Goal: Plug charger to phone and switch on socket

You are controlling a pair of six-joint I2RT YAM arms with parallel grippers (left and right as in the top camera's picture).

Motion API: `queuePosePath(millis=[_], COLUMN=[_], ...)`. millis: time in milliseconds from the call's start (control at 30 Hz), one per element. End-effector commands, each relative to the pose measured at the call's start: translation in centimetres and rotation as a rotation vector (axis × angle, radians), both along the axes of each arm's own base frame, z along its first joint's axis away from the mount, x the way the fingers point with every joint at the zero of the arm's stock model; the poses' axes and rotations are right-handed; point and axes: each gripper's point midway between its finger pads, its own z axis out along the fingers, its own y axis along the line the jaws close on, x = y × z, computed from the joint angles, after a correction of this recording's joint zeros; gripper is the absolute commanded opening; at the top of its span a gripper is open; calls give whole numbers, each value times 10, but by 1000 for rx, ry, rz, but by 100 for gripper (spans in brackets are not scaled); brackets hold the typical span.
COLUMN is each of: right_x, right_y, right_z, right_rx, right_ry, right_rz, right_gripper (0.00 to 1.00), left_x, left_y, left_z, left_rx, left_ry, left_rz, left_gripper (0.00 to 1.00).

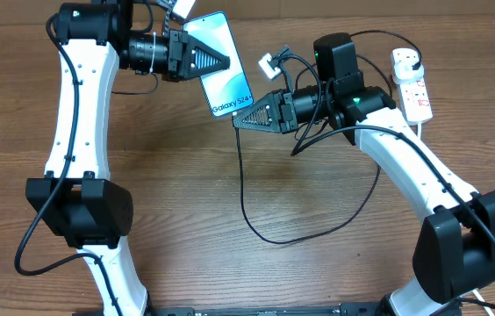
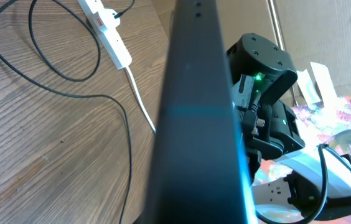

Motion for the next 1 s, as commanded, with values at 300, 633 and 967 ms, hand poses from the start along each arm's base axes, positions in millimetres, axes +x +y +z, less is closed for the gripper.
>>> queuePosePath(millis=[300,633,967], right_x=[23,24,23], right_y=[-13,-13,-12], right_z=[3,3,4], right_rx=[-17,-15,-14], right_ry=[-51,-58,-58], right_rz=[-86,-86,-83], right_gripper=[4,4,4], left_x=[-17,-30,-35], left_y=[-17,-27,-40], left_z=[-4,-8,-8], left_rx=[13,36,36], left_ry=[-12,5,-12], left_rz=[-73,-115,-147], left_gripper=[4,4,4])
